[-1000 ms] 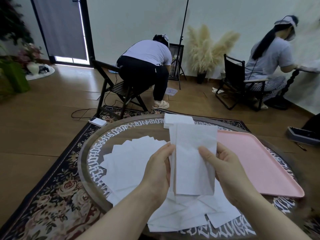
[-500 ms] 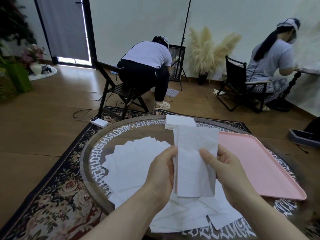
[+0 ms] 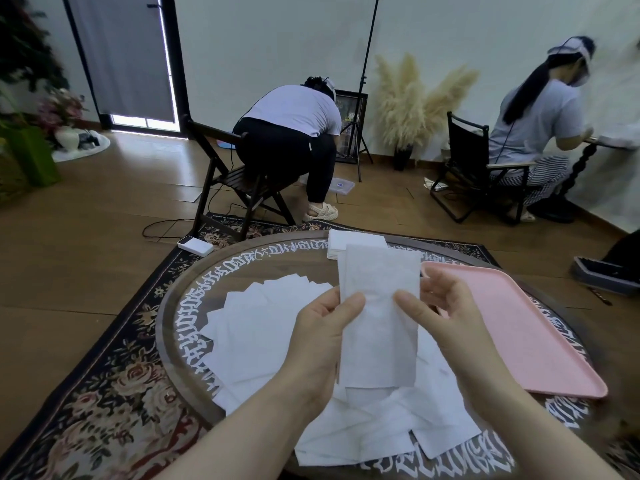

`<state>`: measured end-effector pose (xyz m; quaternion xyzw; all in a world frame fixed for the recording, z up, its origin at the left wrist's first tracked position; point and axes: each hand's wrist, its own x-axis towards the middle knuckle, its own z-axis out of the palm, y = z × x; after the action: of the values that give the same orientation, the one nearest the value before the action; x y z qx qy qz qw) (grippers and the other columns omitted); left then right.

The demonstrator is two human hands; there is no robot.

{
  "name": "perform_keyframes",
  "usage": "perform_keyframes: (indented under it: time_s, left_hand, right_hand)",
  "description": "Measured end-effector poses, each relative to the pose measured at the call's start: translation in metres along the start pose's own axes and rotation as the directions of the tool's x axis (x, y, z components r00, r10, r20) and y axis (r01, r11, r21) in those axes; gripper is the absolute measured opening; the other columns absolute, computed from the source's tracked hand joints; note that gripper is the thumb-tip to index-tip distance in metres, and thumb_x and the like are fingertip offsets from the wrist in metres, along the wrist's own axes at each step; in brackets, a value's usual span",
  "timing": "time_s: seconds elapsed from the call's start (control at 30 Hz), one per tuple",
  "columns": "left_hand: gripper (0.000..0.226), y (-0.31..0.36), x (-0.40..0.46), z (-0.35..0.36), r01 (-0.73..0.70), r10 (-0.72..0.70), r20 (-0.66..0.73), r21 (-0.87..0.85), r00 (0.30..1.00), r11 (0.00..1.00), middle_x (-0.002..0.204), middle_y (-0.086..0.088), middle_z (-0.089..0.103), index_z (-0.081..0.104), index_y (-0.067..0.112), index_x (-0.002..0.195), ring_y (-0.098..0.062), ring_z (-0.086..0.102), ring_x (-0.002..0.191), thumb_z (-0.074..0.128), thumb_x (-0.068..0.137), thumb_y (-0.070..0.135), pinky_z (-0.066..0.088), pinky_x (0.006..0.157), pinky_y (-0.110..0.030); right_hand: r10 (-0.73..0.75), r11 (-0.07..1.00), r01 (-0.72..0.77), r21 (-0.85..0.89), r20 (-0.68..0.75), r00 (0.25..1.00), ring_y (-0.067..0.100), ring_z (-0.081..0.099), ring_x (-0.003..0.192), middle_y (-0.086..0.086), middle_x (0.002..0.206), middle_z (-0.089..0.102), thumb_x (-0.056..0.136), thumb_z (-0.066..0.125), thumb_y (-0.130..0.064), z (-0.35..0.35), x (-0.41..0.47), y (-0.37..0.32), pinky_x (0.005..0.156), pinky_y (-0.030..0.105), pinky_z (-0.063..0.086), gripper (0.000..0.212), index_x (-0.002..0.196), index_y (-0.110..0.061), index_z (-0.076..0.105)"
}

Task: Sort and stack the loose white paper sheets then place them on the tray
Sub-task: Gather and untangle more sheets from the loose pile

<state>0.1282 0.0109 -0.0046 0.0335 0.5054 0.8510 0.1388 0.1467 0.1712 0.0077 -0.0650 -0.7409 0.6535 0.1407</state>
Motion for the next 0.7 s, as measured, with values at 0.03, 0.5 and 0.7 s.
perform_keyframes:
  time_s: [0.03, 0.5, 0.7]
  left_hand:
    - [0.022, 0.000, 0.000, 0.000, 0.000, 0.000, 0.013, -0.006, 1.000, 1.000, 0.107, -0.010, 0.075, 0.072, 0.012, 0.111, -0.028, 0.072, 0.100, 0.059, 0.094, 0.016, 0.057, 0.087, -0.040]
    - [0.046, 0.006, -0.001, -0.001, -0.265, 0.285, -0.035, 0.276, 0.958, 0.924, 0.106, 0.015, 0.072, 0.063, 0.036, 0.117, -0.013, 0.072, 0.088, 0.056, 0.092, -0.003, 0.058, 0.071, -0.031]
    - [0.040, 0.008, -0.001, -0.001, -0.203, 0.221, -0.060, 0.223, 0.973, 0.953, 0.104, 0.009, 0.074, 0.064, 0.028, 0.118, -0.014, 0.072, 0.091, 0.064, 0.089, 0.001, 0.054, 0.066, -0.024]
  right_hand:
    - [0.039, 0.999, -0.041, 0.026, 0.069, 0.997, 0.005, 0.064, 0.108, -0.009, 0.117, 0.068, 0.069, 0.078, -0.038, -0.002, 0.001, -0.001, 0.089, 0.026, 0.048, 0.062, 0.125, -0.022, 0.057]
    - [0.093, 0.979, -0.134, 0.157, 0.243, 0.966, 0.018, 0.073, 0.094, 0.004, 0.107, 0.076, 0.090, 0.061, -0.010, -0.003, 0.004, 0.007, 0.065, 0.018, 0.054, 0.029, 0.119, -0.012, 0.066]
    - [0.068, 0.981, -0.111, 0.161, 0.252, 0.965, 0.017, 0.073, 0.093, 0.004, 0.107, 0.076, 0.089, 0.061, -0.011, -0.004, 0.005, 0.008, 0.065, 0.019, 0.055, 0.030, 0.119, -0.013, 0.066]
